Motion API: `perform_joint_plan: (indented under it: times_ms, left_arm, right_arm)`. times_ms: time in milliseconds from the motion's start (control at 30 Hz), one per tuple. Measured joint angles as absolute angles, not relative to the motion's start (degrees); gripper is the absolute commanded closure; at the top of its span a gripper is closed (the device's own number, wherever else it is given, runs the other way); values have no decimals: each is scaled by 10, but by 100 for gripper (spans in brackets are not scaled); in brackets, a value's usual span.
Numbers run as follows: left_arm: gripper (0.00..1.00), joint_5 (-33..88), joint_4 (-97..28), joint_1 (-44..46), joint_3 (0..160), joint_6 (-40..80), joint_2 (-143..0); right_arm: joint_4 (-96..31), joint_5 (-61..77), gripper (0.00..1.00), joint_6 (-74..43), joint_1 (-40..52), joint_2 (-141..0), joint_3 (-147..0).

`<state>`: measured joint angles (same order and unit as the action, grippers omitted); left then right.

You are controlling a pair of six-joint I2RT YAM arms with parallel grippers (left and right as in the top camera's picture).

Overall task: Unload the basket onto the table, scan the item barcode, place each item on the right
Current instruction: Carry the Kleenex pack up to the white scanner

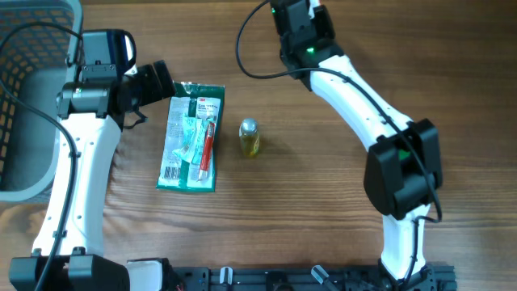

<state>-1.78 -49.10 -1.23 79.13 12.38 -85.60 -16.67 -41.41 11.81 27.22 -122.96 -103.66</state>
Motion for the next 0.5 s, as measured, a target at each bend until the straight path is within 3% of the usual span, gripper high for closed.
perform_joint_plan:
  times_ms: [267, 500]
  left_arm:
    - [0, -18, -491, -12, 791, 124, -856]
    - [0, -18, -491, -12, 791, 124, -856]
  right_arm:
    - [-123, -438, 96, 213, 271, -1299, -1037]
    - [-103, -443, 96, 229, 271, -1321, -1037]
